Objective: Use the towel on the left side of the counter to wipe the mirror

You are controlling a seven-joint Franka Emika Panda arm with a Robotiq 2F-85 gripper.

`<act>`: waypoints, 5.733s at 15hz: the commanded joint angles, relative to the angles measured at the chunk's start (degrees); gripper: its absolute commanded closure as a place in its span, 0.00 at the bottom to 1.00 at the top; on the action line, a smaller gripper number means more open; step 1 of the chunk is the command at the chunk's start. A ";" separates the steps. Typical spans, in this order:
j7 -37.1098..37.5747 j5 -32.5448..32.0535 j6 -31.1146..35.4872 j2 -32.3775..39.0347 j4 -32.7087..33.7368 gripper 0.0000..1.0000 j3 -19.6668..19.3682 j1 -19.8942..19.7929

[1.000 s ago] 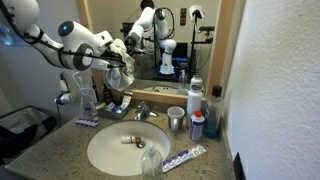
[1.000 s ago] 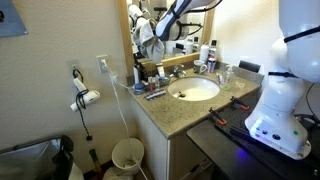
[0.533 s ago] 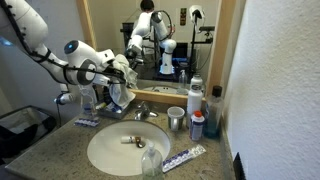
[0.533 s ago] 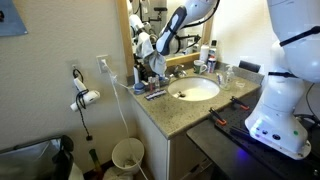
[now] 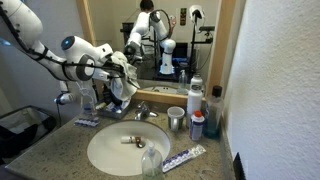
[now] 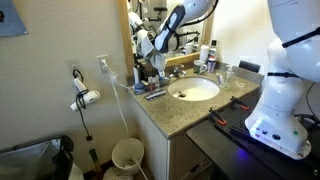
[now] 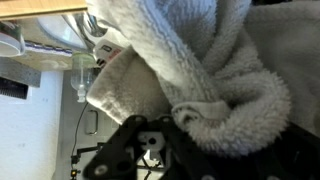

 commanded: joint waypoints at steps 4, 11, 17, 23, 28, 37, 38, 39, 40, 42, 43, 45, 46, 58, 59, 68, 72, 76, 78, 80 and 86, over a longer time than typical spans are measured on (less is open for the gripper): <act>-0.19 0.61 0.18 -2.91 0.68 0.92 -12.66 12.42; -1.71 1.91 0.22 -8.18 -4.31 0.92 -31.82 32.01; -6.40 2.79 -9.29 -16.56 -13.22 0.92 -49.91 53.48; -7.77 6.29 -35.53 -15.21 -11.43 0.92 -74.77 80.51; -10.95 13.26 -60.05 -8.39 -12.13 0.92 -92.59 97.72; -17.88 19.47 -98.20 5.07 -14.86 0.92 -97.08 92.89; -19.04 20.20 -100.55 6.01 -15.99 0.92 -96.57 92.13; -19.99 20.90 -102.73 6.66 -17.05 0.92 -95.86 91.41; -21.08 21.72 -104.50 7.15 -18.53 0.92 -95.09 90.80; -23.38 23.97 -106.21 8.25 -21.82 0.92 -93.02 89.75; -24.98 25.09 -106.16 8.77 -23.53 0.92 -91.73 89.37; -28.24 28.11 -104.14 9.68 -27.20 0.92 -88.32 89.05; -29.70 29.66 -103.12 10.04 -28.88 0.92 -86.47 88.82; -45.90 57.14 -77.15 10.47 -40.08 0.92 -66.28 88.96; -46.55 58.38 -75.87 10.00 -40.23 0.92 -64.71 88.49; -47.53 61.11 -68.94 8.72 -38.46 0.21 -60.01 85.34; -47.23 59.10 -70.73 9.47 -35.94 0.00 -67.56 86.66; -45.32 55.56 -74.31 12.57 -32.63 0.00 -75.74 87.47; -43.81 53.33 -76.77 14.13 -30.78 0.00 -79.05 87.09; -41.20 50.76 -79.65 16.11 -28.90 0.00 -81.92 86.45; -34.07 43.61 -85.48 20.92 -24.67 0.00 -86.77 84.90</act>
